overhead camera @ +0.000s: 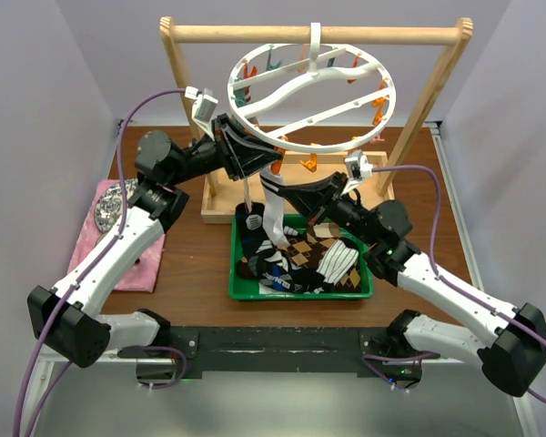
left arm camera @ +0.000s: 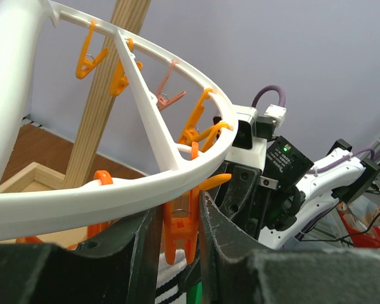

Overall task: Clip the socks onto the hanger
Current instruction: Clamp the sock onto the hanger.

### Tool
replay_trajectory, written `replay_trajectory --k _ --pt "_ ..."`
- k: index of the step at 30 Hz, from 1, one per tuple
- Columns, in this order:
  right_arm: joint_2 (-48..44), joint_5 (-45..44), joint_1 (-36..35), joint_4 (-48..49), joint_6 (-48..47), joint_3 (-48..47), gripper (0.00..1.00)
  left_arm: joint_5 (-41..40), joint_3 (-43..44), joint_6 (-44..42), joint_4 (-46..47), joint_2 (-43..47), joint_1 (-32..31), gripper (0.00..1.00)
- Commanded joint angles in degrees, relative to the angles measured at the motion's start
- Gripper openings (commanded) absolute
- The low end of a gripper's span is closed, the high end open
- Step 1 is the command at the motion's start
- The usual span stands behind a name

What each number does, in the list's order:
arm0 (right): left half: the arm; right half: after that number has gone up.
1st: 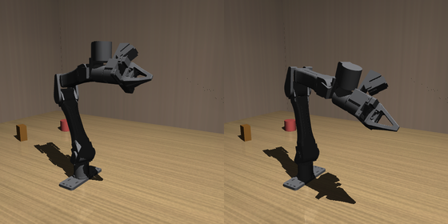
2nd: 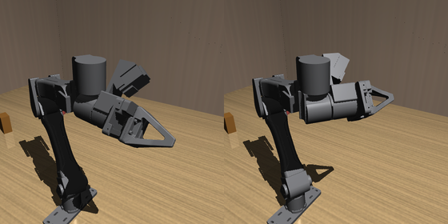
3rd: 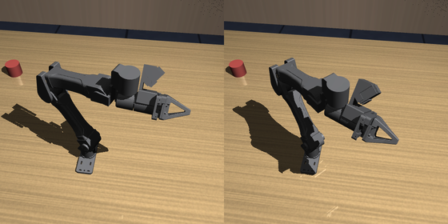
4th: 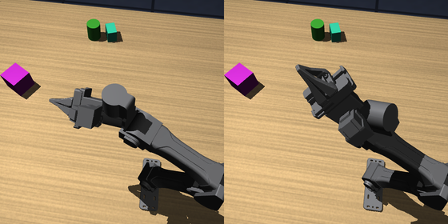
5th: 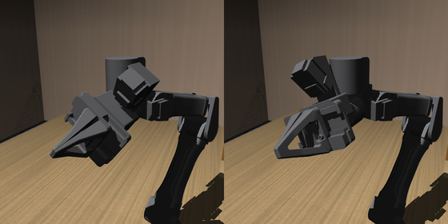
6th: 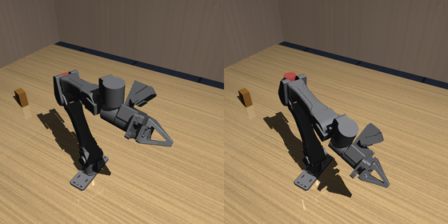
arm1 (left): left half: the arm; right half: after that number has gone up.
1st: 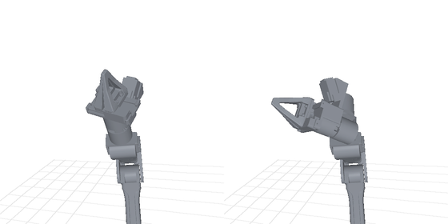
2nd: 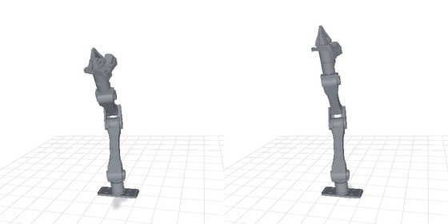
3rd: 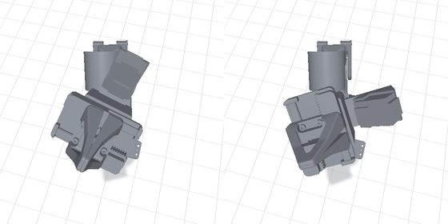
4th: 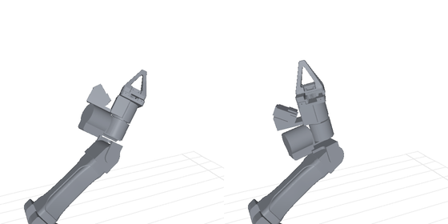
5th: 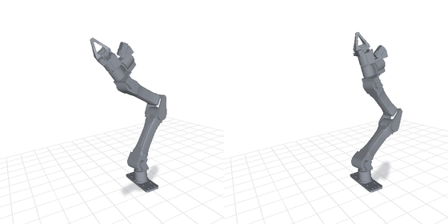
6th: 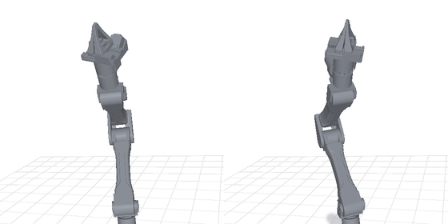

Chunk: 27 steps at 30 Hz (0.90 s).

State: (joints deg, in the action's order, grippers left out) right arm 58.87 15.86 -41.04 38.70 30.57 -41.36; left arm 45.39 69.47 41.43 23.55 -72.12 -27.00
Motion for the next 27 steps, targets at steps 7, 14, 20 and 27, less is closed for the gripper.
replay_trajectory --k 7,14,20,27 --pt "2.8 5.7 2.5 9.6 4.4 -0.8 0.00 5.9 -0.6 1.6 1.9 0.7 -0.2 0.00" --pt "3.6 7.4 3.4 12.2 6.0 -0.7 0.00 5.9 -0.7 1.4 2.0 0.6 -0.1 0.00" --pt "4.8 9.1 4.0 14.6 7.2 -1.8 0.00 5.9 -0.7 1.1 2.0 0.5 -0.2 0.00" --pt "6.7 10.6 4.9 17.5 9.6 -2.4 0.00 5.9 -0.7 1.1 1.9 0.5 -0.1 0.00"
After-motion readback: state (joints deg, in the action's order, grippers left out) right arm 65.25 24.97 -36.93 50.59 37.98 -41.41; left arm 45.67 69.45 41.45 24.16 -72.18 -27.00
